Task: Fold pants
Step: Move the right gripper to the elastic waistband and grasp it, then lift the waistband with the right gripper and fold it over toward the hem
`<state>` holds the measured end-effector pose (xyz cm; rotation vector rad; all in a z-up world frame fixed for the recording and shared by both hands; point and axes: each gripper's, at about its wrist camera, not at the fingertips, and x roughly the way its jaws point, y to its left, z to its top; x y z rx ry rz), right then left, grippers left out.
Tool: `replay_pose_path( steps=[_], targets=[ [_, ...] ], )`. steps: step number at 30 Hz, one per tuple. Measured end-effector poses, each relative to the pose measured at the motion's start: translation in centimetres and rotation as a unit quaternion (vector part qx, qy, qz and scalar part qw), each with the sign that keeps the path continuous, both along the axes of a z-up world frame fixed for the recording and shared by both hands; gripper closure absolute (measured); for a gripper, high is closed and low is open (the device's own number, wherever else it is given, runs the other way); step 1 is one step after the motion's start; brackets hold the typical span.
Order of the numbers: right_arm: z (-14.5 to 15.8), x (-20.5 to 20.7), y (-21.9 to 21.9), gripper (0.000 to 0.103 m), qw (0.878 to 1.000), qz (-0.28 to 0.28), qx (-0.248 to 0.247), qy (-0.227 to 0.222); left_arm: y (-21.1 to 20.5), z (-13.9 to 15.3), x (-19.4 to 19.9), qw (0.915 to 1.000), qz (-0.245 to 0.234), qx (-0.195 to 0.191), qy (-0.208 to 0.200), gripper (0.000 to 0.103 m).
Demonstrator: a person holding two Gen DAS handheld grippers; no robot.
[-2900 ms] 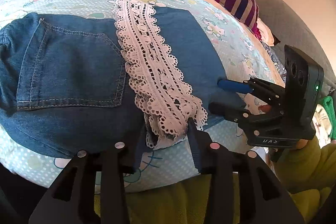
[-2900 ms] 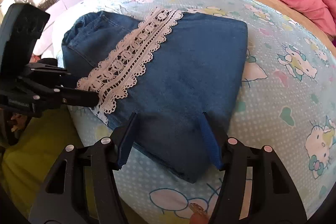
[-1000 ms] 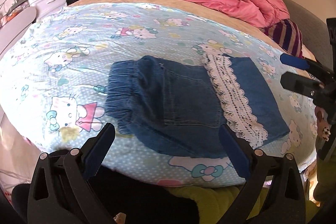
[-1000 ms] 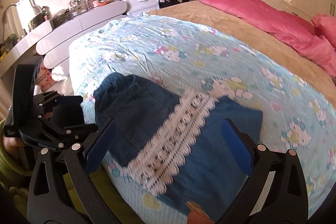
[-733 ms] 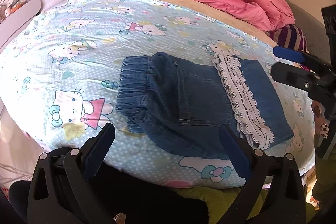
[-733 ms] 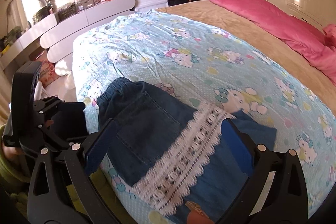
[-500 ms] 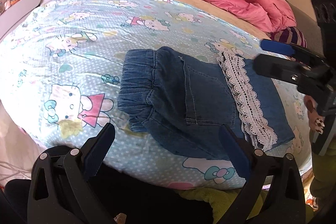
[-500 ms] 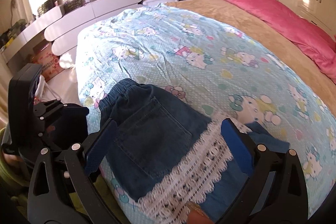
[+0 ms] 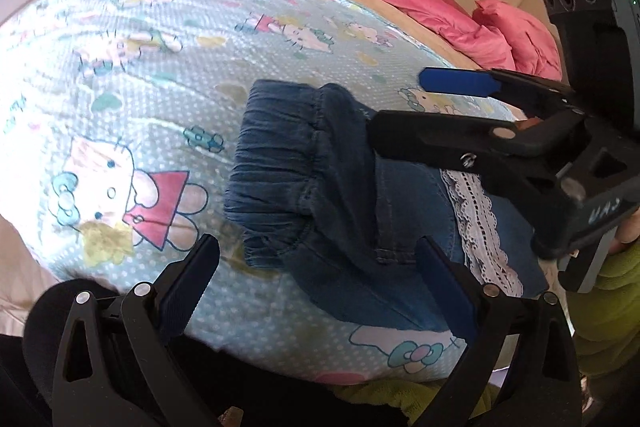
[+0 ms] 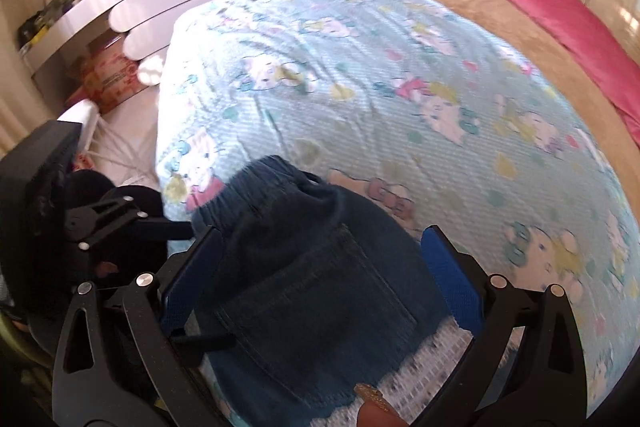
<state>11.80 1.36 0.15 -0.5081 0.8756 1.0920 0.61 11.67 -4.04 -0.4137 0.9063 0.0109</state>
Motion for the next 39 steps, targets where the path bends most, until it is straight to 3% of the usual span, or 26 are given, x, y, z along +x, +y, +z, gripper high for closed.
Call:
replay_pose_path(
  steps=[1,3,6,16,18,24,26,35,39],
  targets=[
    [-0.2,0.0,0.5,0.009,1.000,0.004,-0.005,-0.002,0.2,-0.3,0.2,0.9999,0.000,-0.011,0.002,0.007],
    [-1.0,0.3,1.8,0.009,1.000,0.016,-0.019,0.003,0.2,-0.8,0.4,0.9997,-0.005,-0.024,0.002,0.031],
    [-1.8,0.8,3.5,0.009,0.999,0.035,-0.025,0.026,0.3,-1.3,0.6,0.9996,-0.005,-0.026,0.003,0.032],
    [-4.5,0.9,6.6,0.012,0.990,0.101,-0.047,0.081,0.4,-1.5,0.9,0.9996,-0.007,-0.028,0.001,0.032],
    [-5.1,0.8,6.6,0.038,0.988,0.113,-0.047,0.089,0.3,-1.6,1.0,0.9996,-0.007,-0.027,0.002,0.032],
    [-3.6,1.7,4.3,0.069,0.990,0.101,0.004,0.096,0.4,-1.3,1.1,0.9994,-0.005,-0.034,0.000,0.026],
    [-2.8,2.2,3.2,0.073,0.989,0.094,0.027,0.107,0.4,-1.1,0.9,0.9988,-0.008,-0.047,-0.003,0.019],
    [0.7,3.2,-2.3,0.074,0.983,0.069,0.108,0.130,-0.7,0.5,1.1,0.9969,-0.013,-0.071,-0.030,0.009],
    [1.8,3.4,-4.9,0.074,0.982,0.054,0.130,0.122,-2.1,0.2,2.3,0.9869,-0.039,-0.155,-0.027,0.008]
  ],
)
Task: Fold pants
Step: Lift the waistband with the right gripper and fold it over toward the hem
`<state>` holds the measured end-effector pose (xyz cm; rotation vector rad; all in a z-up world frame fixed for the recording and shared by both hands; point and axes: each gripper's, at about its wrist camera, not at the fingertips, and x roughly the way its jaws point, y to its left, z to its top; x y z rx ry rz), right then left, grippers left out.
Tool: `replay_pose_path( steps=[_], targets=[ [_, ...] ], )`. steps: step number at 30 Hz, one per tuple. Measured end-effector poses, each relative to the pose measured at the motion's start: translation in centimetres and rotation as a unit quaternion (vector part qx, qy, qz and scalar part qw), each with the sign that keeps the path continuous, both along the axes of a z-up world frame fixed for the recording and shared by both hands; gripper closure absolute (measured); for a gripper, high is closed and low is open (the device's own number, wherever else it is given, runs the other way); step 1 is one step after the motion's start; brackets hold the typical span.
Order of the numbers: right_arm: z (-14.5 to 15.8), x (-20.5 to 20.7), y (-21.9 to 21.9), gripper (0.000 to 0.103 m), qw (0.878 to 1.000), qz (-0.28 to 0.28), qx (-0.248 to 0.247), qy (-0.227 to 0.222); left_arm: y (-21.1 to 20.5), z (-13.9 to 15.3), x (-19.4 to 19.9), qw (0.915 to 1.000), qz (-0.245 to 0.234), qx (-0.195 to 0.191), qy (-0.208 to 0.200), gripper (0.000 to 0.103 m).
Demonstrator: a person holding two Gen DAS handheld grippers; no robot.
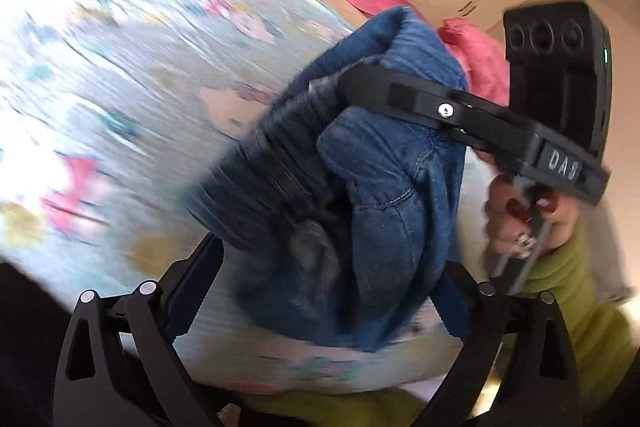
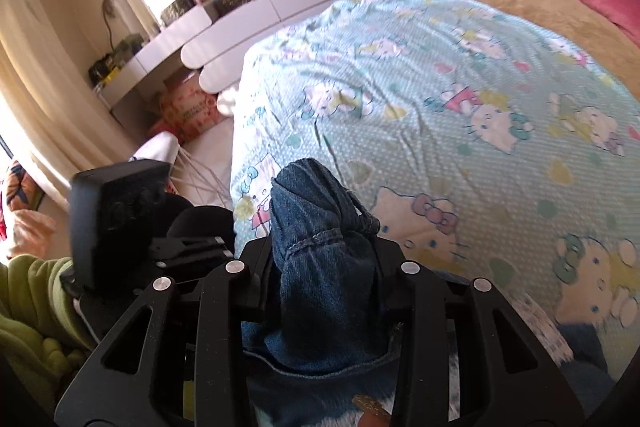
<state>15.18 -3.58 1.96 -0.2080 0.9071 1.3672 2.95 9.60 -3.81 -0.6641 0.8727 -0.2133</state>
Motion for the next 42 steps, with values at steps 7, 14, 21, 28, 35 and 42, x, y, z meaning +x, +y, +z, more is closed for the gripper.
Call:
replay_pose_path(
  steps=[7,14,21,28,35,42],
  targets=[
    [1.3,1.0,-6.0,0.067,0.998,-0.045,0.034,-0.002,-4.1,2.4,1.9,0.9976,-0.051,-0.029,-0.038,0.016],
    [1.4,2.5,-14.1,0.035,0.986,-0.151,0.069,0.005,-10.0,3.9,3.4,0.9893,-0.133,-0.011,-0.059,0.016],
    [-1.9,1.6,-19.6,0.031,0.965,-0.263,0.012,-0.004,-15.1,1.2,3.3,0.9791,-0.201,0.024,-0.020,0.012],
    [-6.3,1.6,-19.7,0.032,0.952,-0.295,-0.083,0.000,-17.2,1.0,2.3,0.9737,-0.213,0.078,-0.024,0.011],
    [-5.9,0.9,-21.6,0.031,0.947,-0.316,-0.057,0.011,-15.0,2.3,0.7,0.9739,-0.193,0.110,-0.046,0.007],
    [-1.8,-2.8,-22.9,0.016,0.949,-0.308,-0.026,-0.058,-11.9,5.0,-0.2,0.9711,-0.112,0.198,-0.074,0.005]
  ],
)
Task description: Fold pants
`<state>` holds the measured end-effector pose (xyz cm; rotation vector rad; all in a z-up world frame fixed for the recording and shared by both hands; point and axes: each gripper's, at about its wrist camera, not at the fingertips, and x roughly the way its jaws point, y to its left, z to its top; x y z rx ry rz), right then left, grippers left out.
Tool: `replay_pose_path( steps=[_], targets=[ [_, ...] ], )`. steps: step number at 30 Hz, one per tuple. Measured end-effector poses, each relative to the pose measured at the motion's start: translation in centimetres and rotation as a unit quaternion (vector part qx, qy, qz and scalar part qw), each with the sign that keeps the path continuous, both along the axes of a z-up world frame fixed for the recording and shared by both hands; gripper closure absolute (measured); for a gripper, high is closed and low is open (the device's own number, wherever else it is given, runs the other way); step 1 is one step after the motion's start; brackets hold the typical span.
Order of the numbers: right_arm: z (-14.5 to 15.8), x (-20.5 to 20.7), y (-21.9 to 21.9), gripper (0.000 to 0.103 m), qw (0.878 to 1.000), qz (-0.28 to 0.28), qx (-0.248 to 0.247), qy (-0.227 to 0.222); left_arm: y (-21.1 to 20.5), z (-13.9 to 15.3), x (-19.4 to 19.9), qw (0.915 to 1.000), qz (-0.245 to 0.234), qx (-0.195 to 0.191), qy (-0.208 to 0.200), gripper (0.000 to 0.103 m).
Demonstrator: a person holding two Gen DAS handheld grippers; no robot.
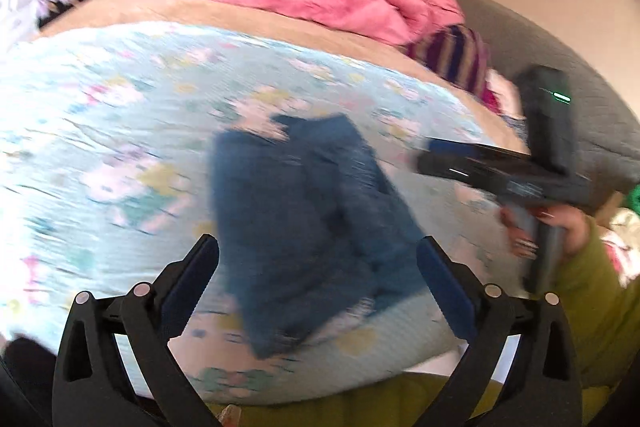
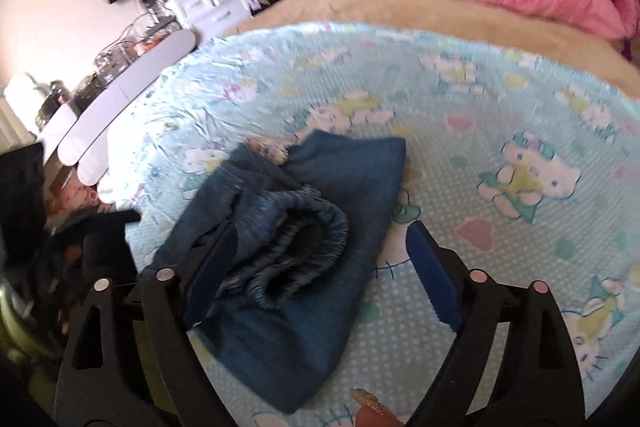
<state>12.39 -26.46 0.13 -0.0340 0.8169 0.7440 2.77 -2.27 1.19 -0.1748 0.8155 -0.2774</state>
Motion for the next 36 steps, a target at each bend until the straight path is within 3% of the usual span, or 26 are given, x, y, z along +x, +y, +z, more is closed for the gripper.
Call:
replay_pose_path(
  steps=[11,16,22,23,26,29,33,34,36],
  targets=[
    [1.6,-6.7,1.5,0.013,0.991,0.079,-0.054,-0.092,2.1,0.3,1.5,0.9983,0.049,0.030,0.011,0.004],
    [0.8,-9.8,3.5,0.013,0.978,0.143,-0.082,-0.129,2.1,-0.3,2.8,0.9961,0.064,0.060,0.009,0.005],
    [-0.4,-12.0,7.2,0.023,0.961,0.218,-0.098,-0.141,3.5,-1.9,6.3,0.9955,0.074,0.040,0.043,0.006],
    [-0.5,-12.1,7.6,0.025,0.959,0.224,-0.102,-0.143,3.7,-2.2,6.9,0.9956,0.072,0.033,0.049,0.009],
    [-0.9,-11.8,9.4,0.032,0.951,0.247,-0.115,-0.148,3.9,-3.0,8.5,0.9959,0.063,0.009,0.065,0.038],
    [-1.2,-11.4,11.0,0.042,0.942,0.264,-0.134,-0.157,3.4,-4.0,9.7,0.9958,0.049,0.010,0.077,0.053],
    [-3.0,-10.3,13.2,0.047,0.923,0.290,-0.186,-0.170,2.6,-4.8,10.3,0.9957,0.036,0.007,0.086,0.053],
    [-3.4,-10.2,13.4,0.053,0.921,0.294,-0.195,-0.166,2.4,-5.0,10.4,0.9957,0.034,0.010,0.086,0.053],
    [-3.4,-10.3,13.3,0.088,0.918,0.323,-0.181,-0.141,2.4,-5.1,10.5,0.9957,0.034,0.009,0.086,0.051]
  ],
)
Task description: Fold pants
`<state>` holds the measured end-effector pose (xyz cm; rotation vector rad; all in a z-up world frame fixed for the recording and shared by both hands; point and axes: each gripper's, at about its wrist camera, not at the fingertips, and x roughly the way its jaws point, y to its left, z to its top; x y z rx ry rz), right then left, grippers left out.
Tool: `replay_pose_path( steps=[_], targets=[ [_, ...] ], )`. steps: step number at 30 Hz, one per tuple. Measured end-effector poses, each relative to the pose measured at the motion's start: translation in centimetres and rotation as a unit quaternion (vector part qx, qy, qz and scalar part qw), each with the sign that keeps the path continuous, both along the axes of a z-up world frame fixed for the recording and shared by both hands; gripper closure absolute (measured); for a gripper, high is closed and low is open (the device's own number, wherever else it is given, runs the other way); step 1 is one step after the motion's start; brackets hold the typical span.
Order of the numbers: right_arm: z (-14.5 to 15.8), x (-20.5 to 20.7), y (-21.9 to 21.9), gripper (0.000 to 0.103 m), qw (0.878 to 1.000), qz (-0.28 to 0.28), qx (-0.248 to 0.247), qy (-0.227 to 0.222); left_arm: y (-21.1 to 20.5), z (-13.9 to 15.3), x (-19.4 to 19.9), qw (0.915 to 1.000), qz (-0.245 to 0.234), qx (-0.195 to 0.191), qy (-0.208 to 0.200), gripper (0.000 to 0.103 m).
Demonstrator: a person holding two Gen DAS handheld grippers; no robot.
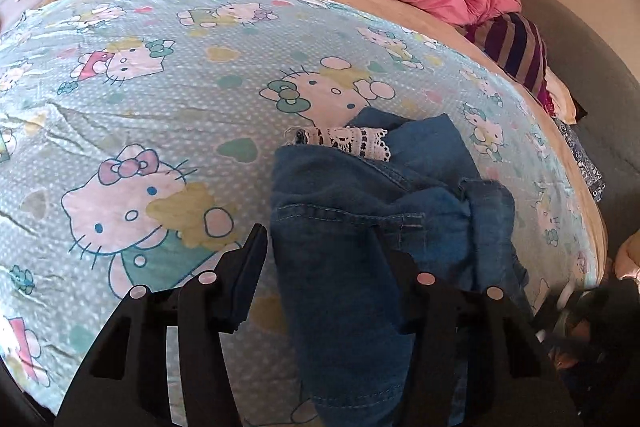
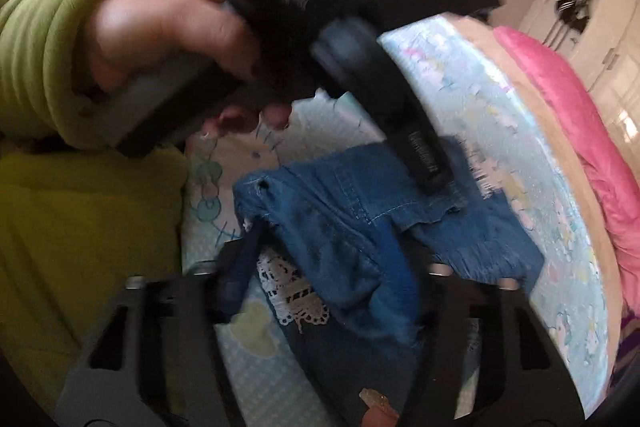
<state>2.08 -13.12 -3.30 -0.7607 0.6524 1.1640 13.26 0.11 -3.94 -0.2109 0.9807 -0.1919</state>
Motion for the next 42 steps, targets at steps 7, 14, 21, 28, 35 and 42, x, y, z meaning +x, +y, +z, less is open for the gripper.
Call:
replay_pose_path(
  steps=[7,14,21,28,35,42],
  targets=[
    [-1.7,-1.5,-1.4,0.097,1.000,0.000,-0.017,0.019,0.5,-0.7,0.2,0.9998,0.007,-0.019,0.001,0.044],
    [1.0,-1.7,-3.4,0.079,0.998,-0.022,0.036,0.048,0.6,0.2,-1.1,0.9996,0.012,-0.021,-0.012,0.031],
    [5.4,-1.2,-7.3,0.054,0.987,-0.085,0.126,0.050,0.3,2.1,-2.4,0.9993,0.016,-0.005,-0.034,0.023],
    [8.1,1.5,-10.9,0.026,0.968,-0.165,0.180,0.054,-0.2,3.9,-3.7,0.9983,0.016,0.010,-0.056,0.022],
    [8.1,3.2,-12.1,0.021,0.951,-0.234,0.196,0.050,-0.7,4.9,-4.7,0.9973,0.018,0.021,-0.068,0.022],
    [5.9,6.0,-12.9,0.018,0.930,-0.304,0.187,0.083,-0.5,4.4,-5.0,0.9977,0.021,0.025,-0.060,0.022]
  ],
)
